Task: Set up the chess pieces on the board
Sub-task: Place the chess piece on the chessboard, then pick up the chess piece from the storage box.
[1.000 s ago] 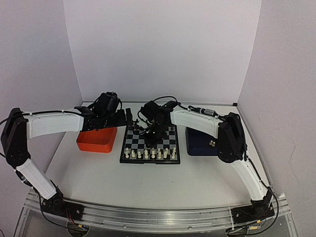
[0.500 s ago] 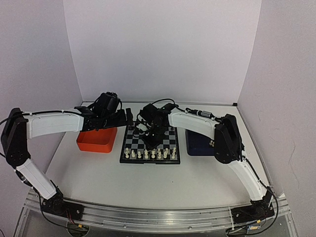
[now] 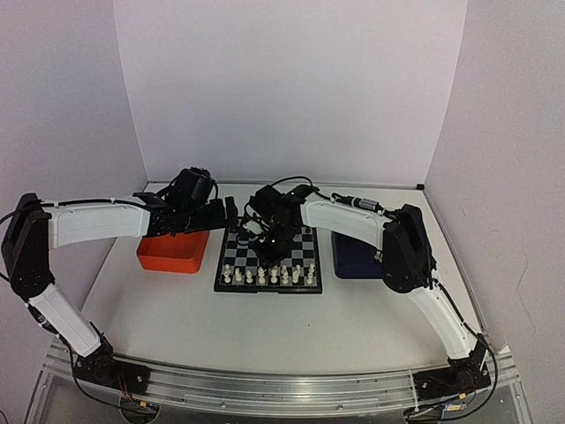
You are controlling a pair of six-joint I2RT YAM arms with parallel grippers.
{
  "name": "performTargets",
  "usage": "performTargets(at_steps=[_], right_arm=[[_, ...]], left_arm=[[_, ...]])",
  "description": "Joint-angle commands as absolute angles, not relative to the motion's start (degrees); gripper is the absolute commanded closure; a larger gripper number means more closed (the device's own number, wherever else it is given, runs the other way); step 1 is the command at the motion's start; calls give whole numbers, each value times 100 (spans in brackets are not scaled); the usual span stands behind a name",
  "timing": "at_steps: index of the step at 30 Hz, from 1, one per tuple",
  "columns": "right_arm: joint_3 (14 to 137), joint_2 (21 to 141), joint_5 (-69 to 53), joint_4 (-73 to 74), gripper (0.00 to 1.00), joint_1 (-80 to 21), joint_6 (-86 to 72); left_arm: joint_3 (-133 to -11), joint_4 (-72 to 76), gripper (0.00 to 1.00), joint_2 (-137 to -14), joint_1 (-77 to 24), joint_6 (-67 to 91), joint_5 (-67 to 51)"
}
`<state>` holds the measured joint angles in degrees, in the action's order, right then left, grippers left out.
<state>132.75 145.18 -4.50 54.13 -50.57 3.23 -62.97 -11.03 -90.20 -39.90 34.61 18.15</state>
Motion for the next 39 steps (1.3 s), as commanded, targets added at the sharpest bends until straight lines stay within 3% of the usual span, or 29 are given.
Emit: performTargets(at_steps=[1, 7, 19, 23, 27, 30, 39], right_arm=[[13473, 14560, -660, 5514, 90, -5071, 314], [13476, 14534, -594, 5511, 74, -5071, 294], [14054, 14367, -116, 5440, 59, -5065, 403], [14105, 14029, 329, 5222, 49, -5032, 399], [13526, 13494, 1135, 4793, 27, -4928, 360], [12821, 12928, 1257, 4621, 16, -4711, 144], [10183, 11076, 1059, 4381, 14, -3485, -806]], left_arm=[[-6290, -1063, 0, -8792, -3955, 3516, 1792], [-6297, -1062, 0, -8814, -3955, 3514, 1733], [-6327, -947, 0, -8868, -3955, 3460, 1626], [-6365, -830, 0, -8851, -3956, 3420, 1632], [-6429, -761, 0, -8803, -3955, 3422, 1643], [-6429, -656, 0, -8712, -3955, 3446, 1731], [-6580, -151, 0, -8688, -3940, 3108, 1967]])
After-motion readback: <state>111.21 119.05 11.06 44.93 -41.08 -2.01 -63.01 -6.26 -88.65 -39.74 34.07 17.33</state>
